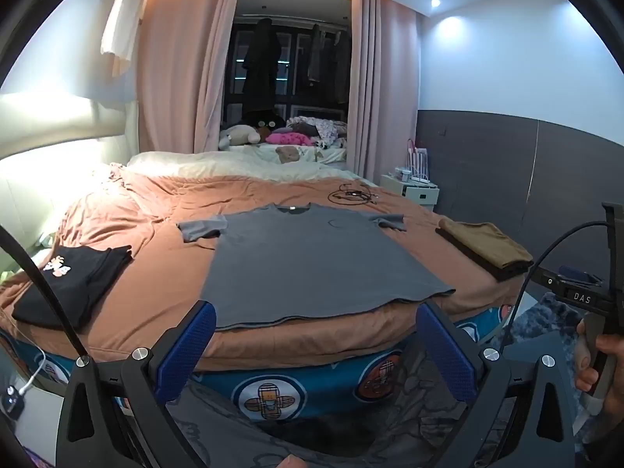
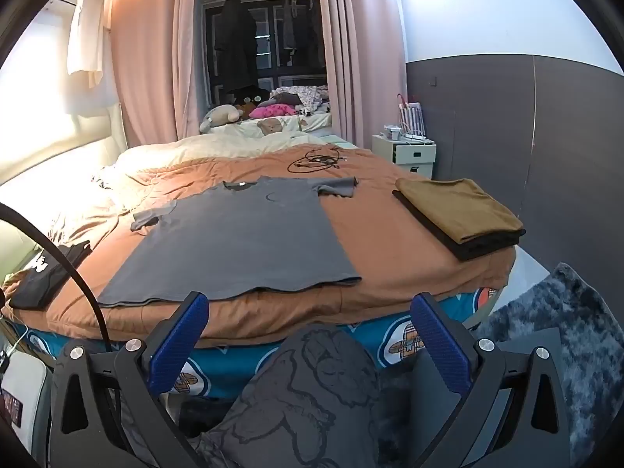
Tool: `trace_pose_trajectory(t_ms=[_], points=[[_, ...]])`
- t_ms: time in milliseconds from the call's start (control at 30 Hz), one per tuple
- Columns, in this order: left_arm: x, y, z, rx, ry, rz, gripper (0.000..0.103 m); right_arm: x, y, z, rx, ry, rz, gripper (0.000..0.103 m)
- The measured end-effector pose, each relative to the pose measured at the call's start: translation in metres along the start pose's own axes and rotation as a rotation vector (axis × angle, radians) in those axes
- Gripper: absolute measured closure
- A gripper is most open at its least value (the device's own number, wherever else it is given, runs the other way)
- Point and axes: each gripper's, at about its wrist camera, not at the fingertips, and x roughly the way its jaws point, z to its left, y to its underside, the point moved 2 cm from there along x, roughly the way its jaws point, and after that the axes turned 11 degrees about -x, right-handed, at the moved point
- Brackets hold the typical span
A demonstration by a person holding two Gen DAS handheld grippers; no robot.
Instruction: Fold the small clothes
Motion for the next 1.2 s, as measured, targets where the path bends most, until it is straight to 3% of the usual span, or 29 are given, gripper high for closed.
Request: trace_pose_trajectory(t_ms=[1200], points=[[-0.013, 0.003, -0.004, -0.003, 0.042, 0.000, 0.000, -0.007, -0.005, 0.001, -0.023, 0.011, -0.012, 0.000]])
